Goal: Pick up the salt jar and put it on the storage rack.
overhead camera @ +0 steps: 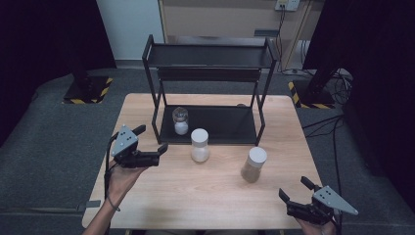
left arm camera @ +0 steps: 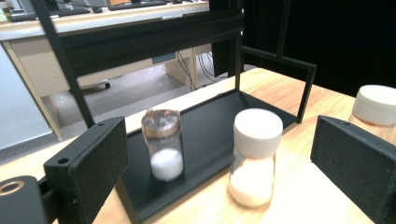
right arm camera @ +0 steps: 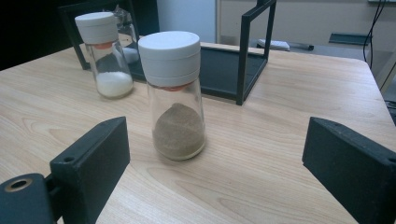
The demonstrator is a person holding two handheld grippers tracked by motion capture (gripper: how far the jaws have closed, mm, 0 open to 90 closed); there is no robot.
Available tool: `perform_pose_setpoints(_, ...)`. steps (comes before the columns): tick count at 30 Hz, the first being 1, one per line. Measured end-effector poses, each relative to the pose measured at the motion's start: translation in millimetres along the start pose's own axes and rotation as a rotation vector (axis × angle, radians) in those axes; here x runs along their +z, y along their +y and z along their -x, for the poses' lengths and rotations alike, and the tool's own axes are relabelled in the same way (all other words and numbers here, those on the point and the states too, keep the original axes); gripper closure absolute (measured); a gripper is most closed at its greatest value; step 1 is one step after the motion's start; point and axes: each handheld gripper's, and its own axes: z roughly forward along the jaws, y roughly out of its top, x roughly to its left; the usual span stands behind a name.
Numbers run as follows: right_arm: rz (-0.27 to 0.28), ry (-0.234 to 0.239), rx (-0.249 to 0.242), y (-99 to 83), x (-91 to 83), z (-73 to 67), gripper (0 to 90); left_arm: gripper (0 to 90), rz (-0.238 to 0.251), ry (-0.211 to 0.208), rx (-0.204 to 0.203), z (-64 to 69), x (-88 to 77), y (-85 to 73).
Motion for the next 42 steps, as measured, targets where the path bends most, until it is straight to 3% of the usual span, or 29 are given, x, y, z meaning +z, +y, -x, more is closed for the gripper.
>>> perform_pose_setpoints(4,-0.005,-0.002,-0.002,0.7,0.3,-0.9,7.6,3.2,0.015,0.005,-0.023,1.8,-15.5,-22.3)
perform_pose_setpoints(8,-0.006,-0.006,-0.004,0.9,0.3,-1.5,7.6,3.3,0.007,0.022,-0.009,6.8,-25.1,-39.3)
perform_pose_setpoints(11,-0.007,-0.008,-0.002,1.1,0.5,-1.8,7.6,3.2,0.013,0.023,-0.030,7.5,-30.7,-51.1)
perform_pose_setpoints(13,-0.008,-0.009,-0.002,1.1,0.6,-1.9,7.7,3.2,0.004,0.032,-0.015,10.1,-34.5,-60.2)
perform_pose_setpoints(19,-0.008,-0.009,-0.003,1.2,0.6,-2.0,7.7,3.2,-0.003,0.013,-0.020,10.1,-41.5,-79.1)
perform_pose_setpoints(32,-0.009,-0.006,-0.009,1.6,0.5,-2.3,7.9,3.3,0.009,-0.021,-0.006,5.8,-49.1,-100.0)
perform_pose_setpoints(37,-0.011,-0.006,-0.009,1.7,0.7,-2.1,7.9,3.3,-0.012,-0.028,0.001,1.3,-47.8,-103.7)
perform_pose_setpoints(42,-0.013,-0.005,-0.011,2.1,1.2,-2.3,7.8,3.3,-0.010,-0.035,-0.016,-3.4,-48.4,-106.8)
